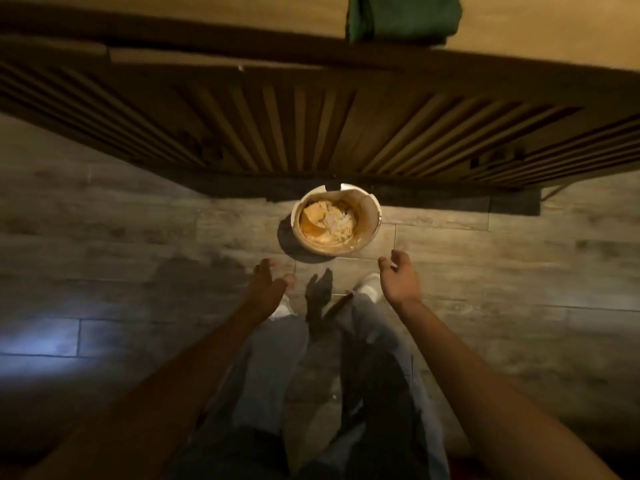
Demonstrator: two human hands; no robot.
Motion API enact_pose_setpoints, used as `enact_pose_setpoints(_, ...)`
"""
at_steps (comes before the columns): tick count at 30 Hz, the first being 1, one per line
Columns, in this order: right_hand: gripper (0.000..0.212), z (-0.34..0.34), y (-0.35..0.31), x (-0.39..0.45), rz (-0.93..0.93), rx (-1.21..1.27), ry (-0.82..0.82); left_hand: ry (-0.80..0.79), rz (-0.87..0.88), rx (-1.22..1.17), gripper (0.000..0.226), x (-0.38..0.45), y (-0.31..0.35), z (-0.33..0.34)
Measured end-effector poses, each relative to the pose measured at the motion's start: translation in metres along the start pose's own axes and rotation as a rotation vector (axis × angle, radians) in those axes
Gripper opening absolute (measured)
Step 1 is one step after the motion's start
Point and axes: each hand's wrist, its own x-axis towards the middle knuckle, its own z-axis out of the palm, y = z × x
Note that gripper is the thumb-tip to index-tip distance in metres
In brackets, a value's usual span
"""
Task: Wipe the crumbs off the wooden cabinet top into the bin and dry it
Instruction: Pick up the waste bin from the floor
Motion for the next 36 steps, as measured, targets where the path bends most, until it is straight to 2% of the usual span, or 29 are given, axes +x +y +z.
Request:
enact_pose_setpoints(4, 0.046, 0.024, 0.031, 0.041, 0.074, -0.008, -0.054, -0.053, -0.156, -0.268, 0.012, 0.028, -0.022, 0.044)
enact_pose_setpoints(5, 0.045, 0.030, 0.039, 0.055, 0.086, -0.003, -0.067, -0.052, -0.201, -0.331, 0.012, 0.037, -0.025, 0.056)
enact_pose_setpoints(8, 0.037, 0.048, 0.059, 0.099, 0.172, 0.067, -0.129, -0.077, -0.319, -0.513, 0.026, 0.071, -0.031, 0.091)
enact_pose_setpoints(11, 0.025, 0.069, 0.075, 0.141, 0.327, 0.307, -0.192, -0.158, -0.399, -0.690, 0.040, 0.104, -0.040, 0.127)
enact_pose_setpoints(16, 0.043, 0.100, 0.085, 0.194, 0.365, 0.464, -0.167, -0.303, -0.447, -0.830, 0.059, 0.152, -0.049, 0.171)
enact_pose_setpoints(19, 0.040, 0.110, 0.086, 0.213, 0.352, 0.578, -0.162, -0.283, -0.512, -1.017, 0.060, 0.179, -0.049, 0.184)
enact_pose_setpoints(21, 0.037, 0.111, 0.089, 0.219, 0.339, 0.610, -0.177, -0.237, -0.509, -1.110, 0.049, 0.189, -0.049, 0.188)
enact_pose_setpoints(24, 0.036, 0.107, 0.094, 0.225, 0.283, 0.608, -0.246, -0.202, -0.499, -1.116, 0.022, 0.193, -0.049, 0.188)
enact_pose_setpoints(27, 0.042, 0.106, 0.095, 0.220, 0.247, 0.627, -0.337, -0.159, -0.501, -1.108, 0.035, 0.187, -0.048, 0.184)
enact_pose_setpoints(30, 0.050, 0.103, 0.092, 0.210, 0.280, 0.701, -0.357, -0.125, -0.481, -1.068, 0.051, 0.177, -0.039, 0.183)
enact_pose_setpoints(36, 0.068, 0.081, 0.078, 0.165, 0.363, 0.722, -0.390, -0.059, -0.632, -1.056, 0.042, 0.136, -0.023, 0.174)
